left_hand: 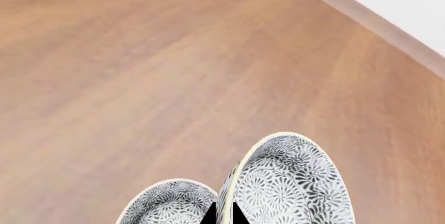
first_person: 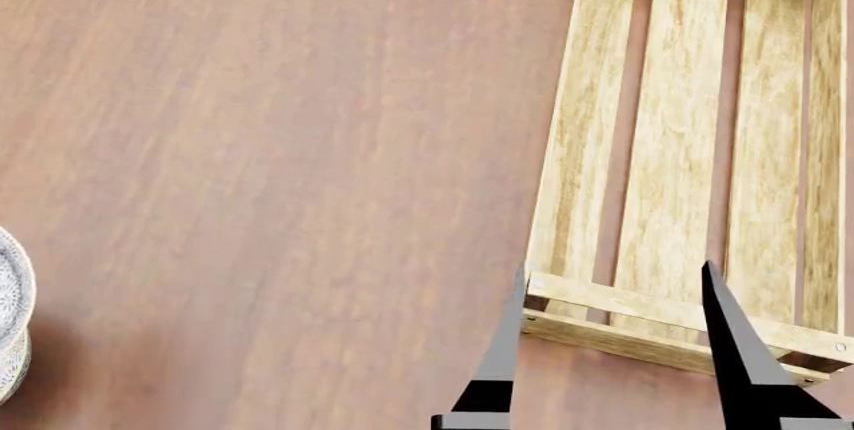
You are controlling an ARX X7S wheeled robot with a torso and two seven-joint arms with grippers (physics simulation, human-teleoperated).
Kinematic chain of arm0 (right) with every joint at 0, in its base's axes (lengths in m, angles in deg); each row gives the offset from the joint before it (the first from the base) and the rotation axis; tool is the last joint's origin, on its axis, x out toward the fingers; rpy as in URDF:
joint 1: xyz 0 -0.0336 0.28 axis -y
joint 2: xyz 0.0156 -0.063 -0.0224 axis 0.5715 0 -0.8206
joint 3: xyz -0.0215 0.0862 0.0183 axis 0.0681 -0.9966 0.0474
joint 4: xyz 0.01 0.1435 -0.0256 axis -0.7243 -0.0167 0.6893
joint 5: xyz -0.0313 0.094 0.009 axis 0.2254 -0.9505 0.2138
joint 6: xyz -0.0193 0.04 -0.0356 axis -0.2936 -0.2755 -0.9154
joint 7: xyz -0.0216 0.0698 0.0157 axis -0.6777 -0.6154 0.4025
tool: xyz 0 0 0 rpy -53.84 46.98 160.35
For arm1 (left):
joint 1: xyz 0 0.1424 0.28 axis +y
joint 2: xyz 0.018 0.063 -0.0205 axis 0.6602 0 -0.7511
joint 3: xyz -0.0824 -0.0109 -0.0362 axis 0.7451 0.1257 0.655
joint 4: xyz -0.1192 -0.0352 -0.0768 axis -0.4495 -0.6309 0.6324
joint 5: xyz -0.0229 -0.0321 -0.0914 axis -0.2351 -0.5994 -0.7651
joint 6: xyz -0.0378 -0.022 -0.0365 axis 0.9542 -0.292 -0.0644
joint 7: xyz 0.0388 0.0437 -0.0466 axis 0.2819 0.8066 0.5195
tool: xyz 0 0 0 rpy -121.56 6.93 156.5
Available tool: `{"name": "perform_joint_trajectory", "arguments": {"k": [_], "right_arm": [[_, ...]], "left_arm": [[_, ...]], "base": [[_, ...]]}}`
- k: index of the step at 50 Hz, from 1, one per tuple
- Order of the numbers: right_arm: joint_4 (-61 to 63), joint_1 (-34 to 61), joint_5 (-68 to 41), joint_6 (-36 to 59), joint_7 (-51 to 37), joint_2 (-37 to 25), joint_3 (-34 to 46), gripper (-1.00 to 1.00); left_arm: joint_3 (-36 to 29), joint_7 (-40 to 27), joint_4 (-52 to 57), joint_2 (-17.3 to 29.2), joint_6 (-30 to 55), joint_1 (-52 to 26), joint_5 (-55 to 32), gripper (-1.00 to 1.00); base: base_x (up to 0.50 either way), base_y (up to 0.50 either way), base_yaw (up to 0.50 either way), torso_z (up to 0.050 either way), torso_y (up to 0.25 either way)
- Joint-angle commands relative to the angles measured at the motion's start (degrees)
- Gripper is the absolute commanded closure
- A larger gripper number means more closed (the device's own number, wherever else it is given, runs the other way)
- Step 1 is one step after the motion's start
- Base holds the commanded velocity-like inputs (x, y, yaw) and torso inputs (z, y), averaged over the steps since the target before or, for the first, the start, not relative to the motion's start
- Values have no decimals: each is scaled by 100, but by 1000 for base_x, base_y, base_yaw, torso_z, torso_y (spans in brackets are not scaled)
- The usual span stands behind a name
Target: Stack the right bowl on the left bowl and place them in the tray.
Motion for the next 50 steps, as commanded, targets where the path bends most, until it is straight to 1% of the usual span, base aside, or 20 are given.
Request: {"name": "perform_joint_trajectory", "arguments": {"k": [1, 22, 50], "right_arm": [[25, 24, -29, 11, -42, -29, 17, -100], [-20, 32, -23, -53, -84, -69, 73, -100], [-38, 82, -52, -59, -152, -109, 156, -100]], "left_arm": [[247, -1, -45, -19, -128, 157, -74, 100], [179, 190, -335, -183, -244, 280, 108, 100], [157, 214, -500, -229, -289, 280, 160, 100]], "base": [[0, 0, 0, 0, 0], [0, 0, 0, 0, 0], [0, 0, 0, 0, 0]]}}
